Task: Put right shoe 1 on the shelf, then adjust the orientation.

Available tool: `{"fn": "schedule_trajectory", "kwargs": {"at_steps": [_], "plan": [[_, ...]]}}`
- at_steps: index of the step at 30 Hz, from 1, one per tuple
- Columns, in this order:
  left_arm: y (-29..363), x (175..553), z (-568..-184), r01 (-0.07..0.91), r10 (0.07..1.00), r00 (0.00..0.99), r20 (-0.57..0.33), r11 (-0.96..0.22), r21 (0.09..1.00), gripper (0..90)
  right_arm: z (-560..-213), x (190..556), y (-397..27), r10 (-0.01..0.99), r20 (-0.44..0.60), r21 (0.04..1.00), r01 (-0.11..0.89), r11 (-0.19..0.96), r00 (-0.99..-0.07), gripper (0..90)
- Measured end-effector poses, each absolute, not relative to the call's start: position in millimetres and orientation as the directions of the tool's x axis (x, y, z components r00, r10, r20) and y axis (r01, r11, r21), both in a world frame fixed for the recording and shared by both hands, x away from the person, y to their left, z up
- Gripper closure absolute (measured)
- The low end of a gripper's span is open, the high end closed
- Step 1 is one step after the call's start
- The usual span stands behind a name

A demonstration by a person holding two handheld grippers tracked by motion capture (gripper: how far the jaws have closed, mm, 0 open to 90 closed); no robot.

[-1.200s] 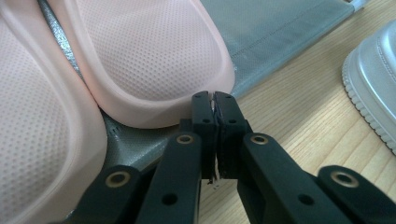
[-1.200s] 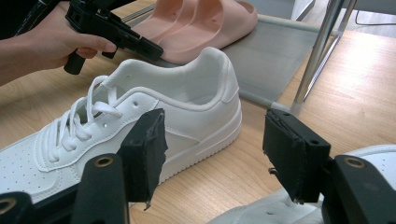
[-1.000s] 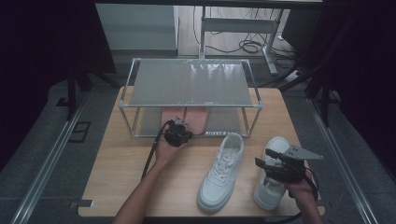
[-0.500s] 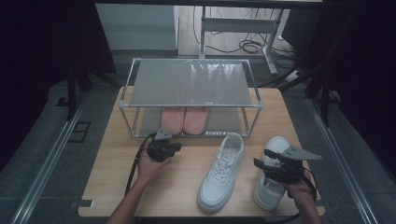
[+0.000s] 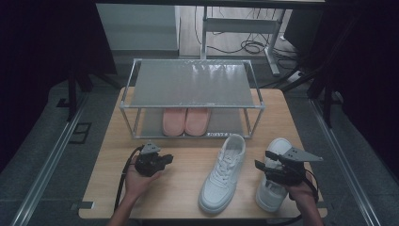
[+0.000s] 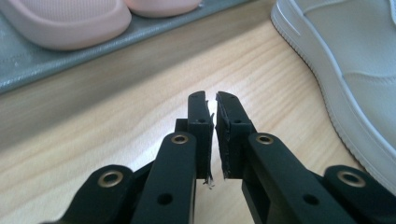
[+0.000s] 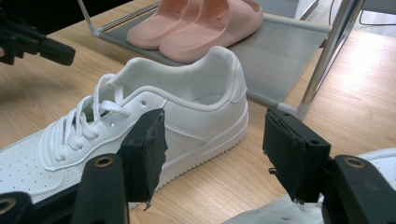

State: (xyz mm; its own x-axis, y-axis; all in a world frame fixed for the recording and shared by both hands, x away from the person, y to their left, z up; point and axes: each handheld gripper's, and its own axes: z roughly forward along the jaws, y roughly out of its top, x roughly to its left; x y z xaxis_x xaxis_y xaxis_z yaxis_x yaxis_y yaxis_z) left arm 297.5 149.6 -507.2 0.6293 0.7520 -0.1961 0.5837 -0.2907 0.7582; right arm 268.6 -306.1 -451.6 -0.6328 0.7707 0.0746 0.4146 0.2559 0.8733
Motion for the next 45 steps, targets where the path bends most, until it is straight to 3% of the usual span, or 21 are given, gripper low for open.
{"fn": "schedule_trajectory", "kwargs": {"at_steps": [11, 15, 19, 23, 38, 42, 45], "plan": [[171, 277, -508, 0.596, 0.768, 0.607, -0.202, -0.271, 0.756, 78.9, -452, 268, -305, 0.769, 0.072, 0.872, 0.414, 0.261, -0.636, 39.6], [179, 270, -509, 0.597, 0.788, 0.587, -0.185, -0.267, 0.757, 73.0, -452, 268, -304, 0.767, 0.071, 0.871, 0.414, 0.264, -0.637, 39.6], [189, 264, -510, 0.61, 0.818, 0.549, -0.175, -0.248, 0.753, 58.8, -451, 268, -303, 0.763, 0.067, 0.871, 0.41, 0.27, -0.643, 39.6], [197, 262, -510, 0.616, 0.827, 0.532, -0.184, -0.229, 0.754, 51.8, -450, 267, -302, 0.761, 0.062, 0.872, 0.405, 0.273, -0.646, 39.5], [196, 262, -507, 0.62, 0.826, 0.532, -0.186, -0.23, 0.75, 44.9, -449, 262, -291, 0.737, 0.046, 0.862, 0.399, 0.311, -0.674, 40.6], [194, 263, -506, 0.62, 0.818, 0.543, -0.189, -0.238, 0.748, 44.5, -447, 256, -284, 0.717, 0.036, 0.854, 0.394, 0.341, -0.696, 46.2], [193, 261, -504, 0.619, 0.812, 0.551, -0.192, -0.243, 0.746, 44.5, -445, 253, -278, 0.694, 0.034, 0.847, 0.389, 0.362, -0.719, 59.4]]}}
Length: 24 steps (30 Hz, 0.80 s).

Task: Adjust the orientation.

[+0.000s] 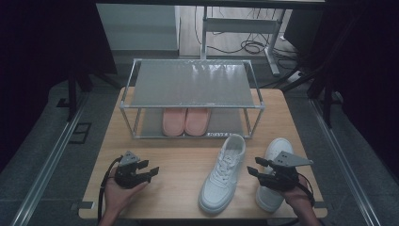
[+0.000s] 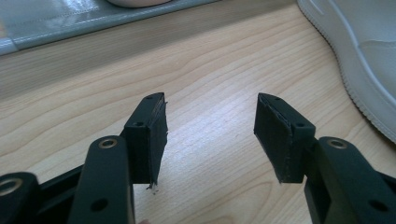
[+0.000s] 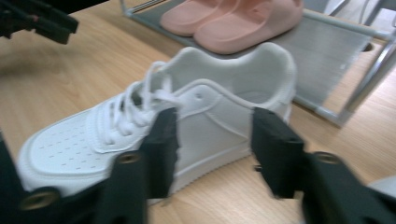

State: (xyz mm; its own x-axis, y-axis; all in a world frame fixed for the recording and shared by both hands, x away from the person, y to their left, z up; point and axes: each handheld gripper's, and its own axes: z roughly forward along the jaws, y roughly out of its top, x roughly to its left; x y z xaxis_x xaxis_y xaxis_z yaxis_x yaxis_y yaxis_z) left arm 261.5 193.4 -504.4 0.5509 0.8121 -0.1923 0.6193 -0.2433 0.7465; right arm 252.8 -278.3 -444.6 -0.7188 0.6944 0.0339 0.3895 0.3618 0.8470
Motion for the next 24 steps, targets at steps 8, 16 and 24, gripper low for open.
{"fn": "schedule_trajectory", "kwargs": {"at_steps": [8, 16, 24], "plan": [[196, 260, -502, 0.628, 0.815, 0.541, -0.206, -0.229, 0.744, 44.6, -442, 238, -265, 0.659, -0.029, 0.783, 0.392, 0.483, -0.752, 83.5], [198, 259, -500, 0.626, 0.816, 0.537, -0.213, -0.217, 0.749, 44.6, -447, 219, -243, 0.587, -0.032, 0.734, 0.379, 0.563, -0.809, 90.0], [197, 260, -502, 0.634, 0.815, 0.535, -0.222, -0.214, 0.743, 44.6, -466, 207, -221, 0.532, -0.042, 0.685, 0.364, 0.632, -0.846, 90.0]]}}
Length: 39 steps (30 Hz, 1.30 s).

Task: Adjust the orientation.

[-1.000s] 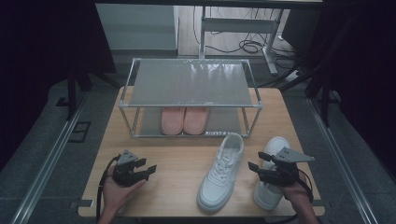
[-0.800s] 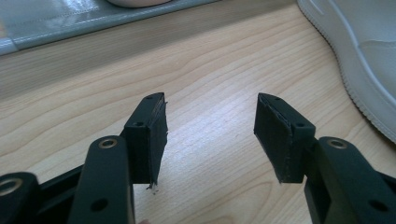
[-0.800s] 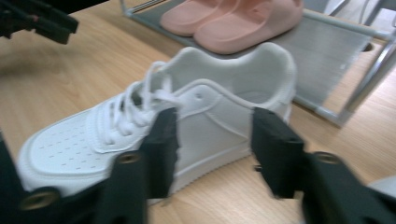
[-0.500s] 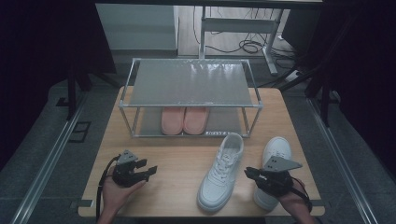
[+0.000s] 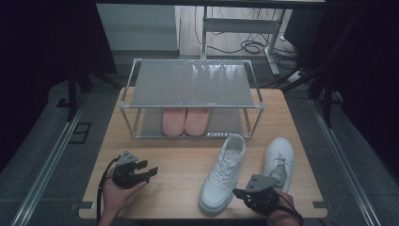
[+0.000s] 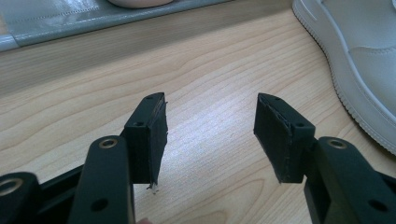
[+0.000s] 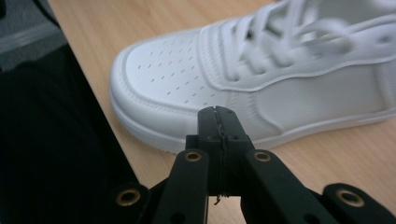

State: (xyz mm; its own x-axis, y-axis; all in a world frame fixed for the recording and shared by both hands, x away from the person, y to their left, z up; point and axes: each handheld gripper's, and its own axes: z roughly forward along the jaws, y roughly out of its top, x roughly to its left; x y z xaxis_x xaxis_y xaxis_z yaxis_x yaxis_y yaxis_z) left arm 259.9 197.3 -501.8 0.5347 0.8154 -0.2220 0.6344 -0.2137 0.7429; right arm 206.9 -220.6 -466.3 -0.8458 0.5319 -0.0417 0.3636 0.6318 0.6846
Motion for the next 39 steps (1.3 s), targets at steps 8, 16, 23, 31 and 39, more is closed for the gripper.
{"fn": "schedule_trajectory", "kwargs": {"at_steps": [8, 16, 23, 31, 39], "plan": [[197, 260, -502, 0.636, 0.814, 0.535, -0.226, -0.212, 0.742, 44.7, -471, 196, -204, 0.51, -0.094, 0.645, 0.338, 0.685, -0.855, 90.0], [198, 260, -503, 0.641, 0.814, 0.533, -0.23, -0.21, 0.739, 44.6, -485, 201, -198, 0.498, -0.064, 0.632, 0.351, 0.691, -0.865, 90.0], [196, 261, -504, 0.648, 0.807, 0.54, -0.24, -0.216, 0.731, 44.6, -486, 207, -195, 0.483, -0.03, 0.643, 0.353, 0.68, -0.875, 90.0], [197, 262, -505, 0.653, 0.805, 0.539, -0.247, -0.215, 0.726, 44.6, -490, 222, -176, 0.453, 0.003, 0.666, 0.34, 0.664, -0.891, 90.0], [199, 262, -506, 0.657, 0.805, 0.538, -0.251, -0.213, 0.723, 44.6, -491, 244, -152, 0.432, 0.023, 0.669, 0.335, 0.664, -0.902, 90.0]]}}
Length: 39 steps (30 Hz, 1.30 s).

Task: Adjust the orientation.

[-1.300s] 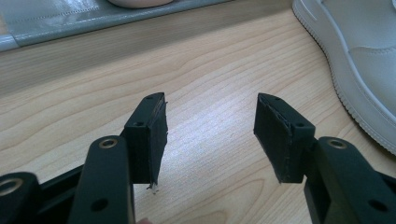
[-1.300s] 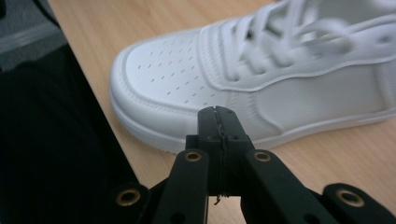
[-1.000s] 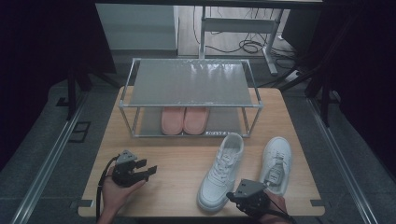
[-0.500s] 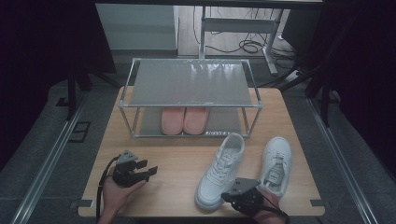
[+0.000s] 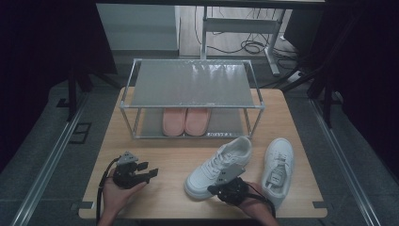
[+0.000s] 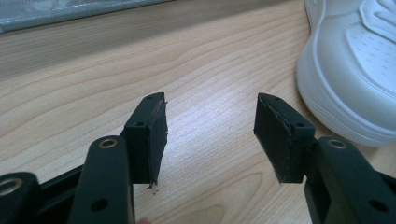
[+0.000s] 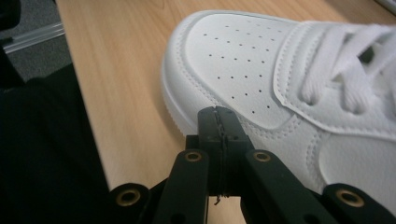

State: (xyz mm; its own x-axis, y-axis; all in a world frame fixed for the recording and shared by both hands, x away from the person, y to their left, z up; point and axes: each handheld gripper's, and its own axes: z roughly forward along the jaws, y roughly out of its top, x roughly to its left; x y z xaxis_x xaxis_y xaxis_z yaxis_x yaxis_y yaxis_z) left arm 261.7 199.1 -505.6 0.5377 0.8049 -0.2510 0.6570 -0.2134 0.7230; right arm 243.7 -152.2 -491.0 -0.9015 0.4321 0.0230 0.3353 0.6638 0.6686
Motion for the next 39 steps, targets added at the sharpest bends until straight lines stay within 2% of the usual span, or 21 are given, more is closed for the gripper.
{"fn": "schedule_trajectory", "kwargs": {"at_steps": [18, 23, 26, 31, 35, 39], "plan": [[197, 262, -505, 0.664, 0.8, 0.543, -0.254, -0.225, 0.713, 44.5, -495, 280, -129, 0.454, 0.071, 0.689, 0.372, 0.622, -0.888, 90.0], [198, 262, -506, 0.664, 0.8, 0.543, -0.255, -0.223, 0.713, 44.4, -492, 275, -131, 0.472, 0.037, 0.683, 0.367, 0.631, -0.881, 90.0], [198, 262, -506, 0.665, 0.8, 0.542, -0.257, -0.221, 0.714, 44.4, -478, 270, -145, 0.474, 0.04, 0.713, 0.358, 0.602, -0.879, 90.0], [200, 262, -504, 0.666, 0.802, 0.538, -0.26, -0.215, 0.715, 44.3, -438, 267, -191, 0.533, 0.006, 0.761, 0.35, 0.547, -0.846, 90.0], [201, 261, -502, 0.662, 0.803, 0.536, -0.259, -0.209, 0.72, 44.4, -414, 276, -234, 0.605, -0.005, 0.777, 0.378, 0.504, -0.796, 90.0], [200, 262, -502, 0.663, 0.802, 0.536, -0.263, -0.207, 0.719, 44.4, -407, 294, -269, 0.663, 0.009, 0.771, 0.427, 0.472, -0.749, 90.0]]}}
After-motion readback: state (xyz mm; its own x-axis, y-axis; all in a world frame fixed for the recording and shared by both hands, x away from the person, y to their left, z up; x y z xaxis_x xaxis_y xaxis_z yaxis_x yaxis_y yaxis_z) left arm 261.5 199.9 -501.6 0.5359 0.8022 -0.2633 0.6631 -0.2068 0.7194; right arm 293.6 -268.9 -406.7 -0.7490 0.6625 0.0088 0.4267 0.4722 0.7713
